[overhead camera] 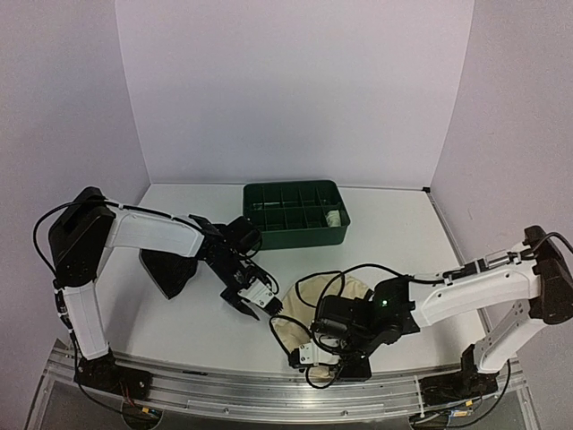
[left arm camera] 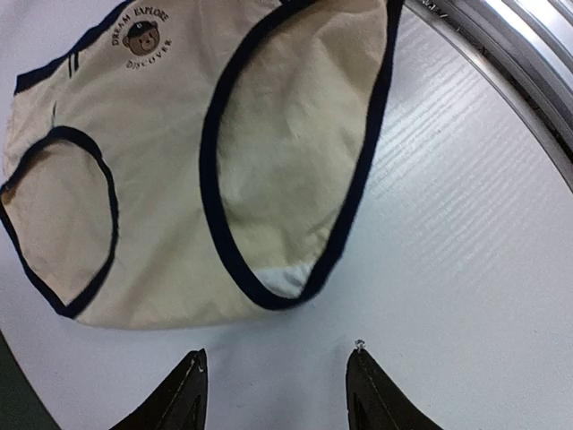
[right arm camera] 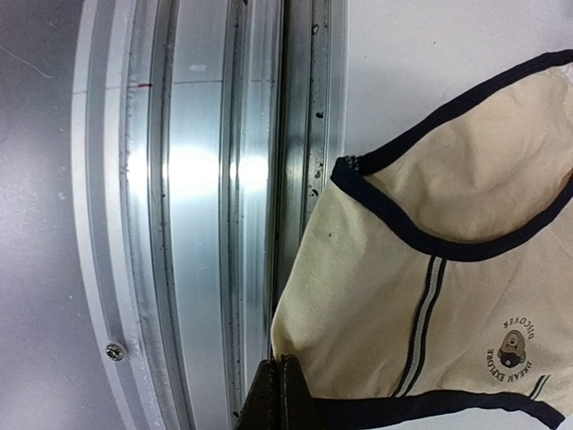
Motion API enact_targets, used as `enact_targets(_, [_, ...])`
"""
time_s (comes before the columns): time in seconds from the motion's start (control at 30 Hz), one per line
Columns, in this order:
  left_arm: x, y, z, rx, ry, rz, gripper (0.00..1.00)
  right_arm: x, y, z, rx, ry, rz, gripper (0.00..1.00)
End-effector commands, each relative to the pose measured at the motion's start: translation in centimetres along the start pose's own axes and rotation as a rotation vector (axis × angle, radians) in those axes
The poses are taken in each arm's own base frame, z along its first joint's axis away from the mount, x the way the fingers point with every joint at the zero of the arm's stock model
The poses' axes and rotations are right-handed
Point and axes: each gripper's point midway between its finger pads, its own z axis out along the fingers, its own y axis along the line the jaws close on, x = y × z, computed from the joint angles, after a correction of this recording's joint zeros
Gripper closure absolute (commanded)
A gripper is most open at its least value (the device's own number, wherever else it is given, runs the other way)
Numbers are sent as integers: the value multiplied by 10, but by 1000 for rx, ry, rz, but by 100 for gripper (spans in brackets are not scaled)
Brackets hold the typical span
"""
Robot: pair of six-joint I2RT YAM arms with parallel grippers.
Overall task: Roll the underwear
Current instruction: Fold the underwear at the center of the board.
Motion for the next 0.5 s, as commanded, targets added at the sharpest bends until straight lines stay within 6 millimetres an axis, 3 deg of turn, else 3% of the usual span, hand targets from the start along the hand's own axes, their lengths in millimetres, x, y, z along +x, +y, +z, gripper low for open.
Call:
enact_targets(0.0, [-29,21,5,-84,-86,129,45,-11,3,-18,-16,-88,77,100])
enact_targets(0.17, [-28,-2,31,-13,-76,204,43,-19,-16,-38,25,-224,200,100])
enact_targets(0.47, [-8,-8,44,39,2,177,44,-12,-58,-62,42,-354,442,100])
